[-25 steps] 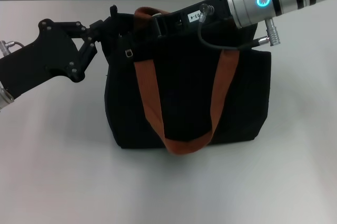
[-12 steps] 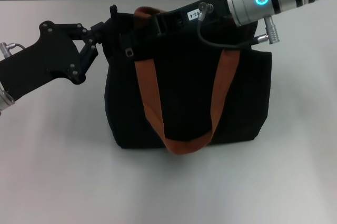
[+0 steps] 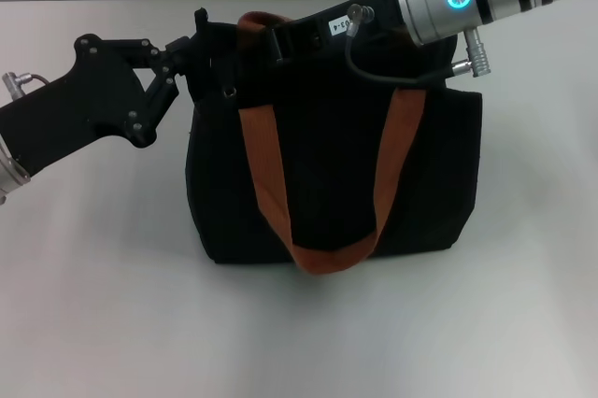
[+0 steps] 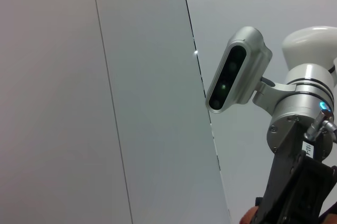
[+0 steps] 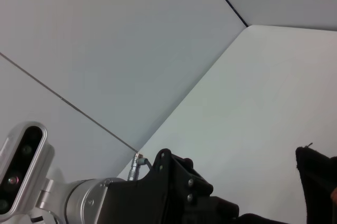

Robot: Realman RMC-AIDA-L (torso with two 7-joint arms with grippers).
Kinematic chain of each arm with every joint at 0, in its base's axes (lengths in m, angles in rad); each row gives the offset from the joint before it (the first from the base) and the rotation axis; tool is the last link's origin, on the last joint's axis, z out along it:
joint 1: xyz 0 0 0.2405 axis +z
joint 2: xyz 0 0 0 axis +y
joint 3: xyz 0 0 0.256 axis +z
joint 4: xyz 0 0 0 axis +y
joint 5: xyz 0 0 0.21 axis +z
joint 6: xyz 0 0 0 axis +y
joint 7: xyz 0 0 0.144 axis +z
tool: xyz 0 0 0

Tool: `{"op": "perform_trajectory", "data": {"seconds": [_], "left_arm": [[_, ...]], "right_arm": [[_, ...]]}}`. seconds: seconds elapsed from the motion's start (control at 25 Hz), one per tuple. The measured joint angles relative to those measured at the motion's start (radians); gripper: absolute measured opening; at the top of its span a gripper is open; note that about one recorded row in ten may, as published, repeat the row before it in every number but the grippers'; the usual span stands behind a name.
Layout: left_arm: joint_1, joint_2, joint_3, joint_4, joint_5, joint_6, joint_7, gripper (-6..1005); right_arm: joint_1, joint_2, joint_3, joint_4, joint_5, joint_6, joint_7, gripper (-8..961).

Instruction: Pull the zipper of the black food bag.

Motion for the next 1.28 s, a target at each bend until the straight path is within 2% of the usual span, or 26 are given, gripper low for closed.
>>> {"op": "perform_trajectory", "data": {"seconds": [0.28,0.48,0.8,1.28], "left_arm": [[-0.001,0.001,-0.003,-0.001,0.000,0.001,-0.002,23],[-0.001,0.001,-0.004,-0.003,-0.003,0.001,-0.002,25],[0.007,0.003,-0.005,0.002,-0.011,0.003,-0.004,30],[0.012,0.003,-0.007,0.002,-0.012,0.007,-0.004,36]], "right_arm": [[0.008,0.002,-0.040,-0.005,-0.002,0.008,-0.001,52],[0.008,0.002,-0.049,-0.018,-0.004,0.013,0.008,8],[-0.049,0.004,-0.049,-0.144,-0.066,0.014,0.090,-2],[-0.080,0.001,-0.049,-0.209,-0.089,-0.010,0.128,-1]]}}
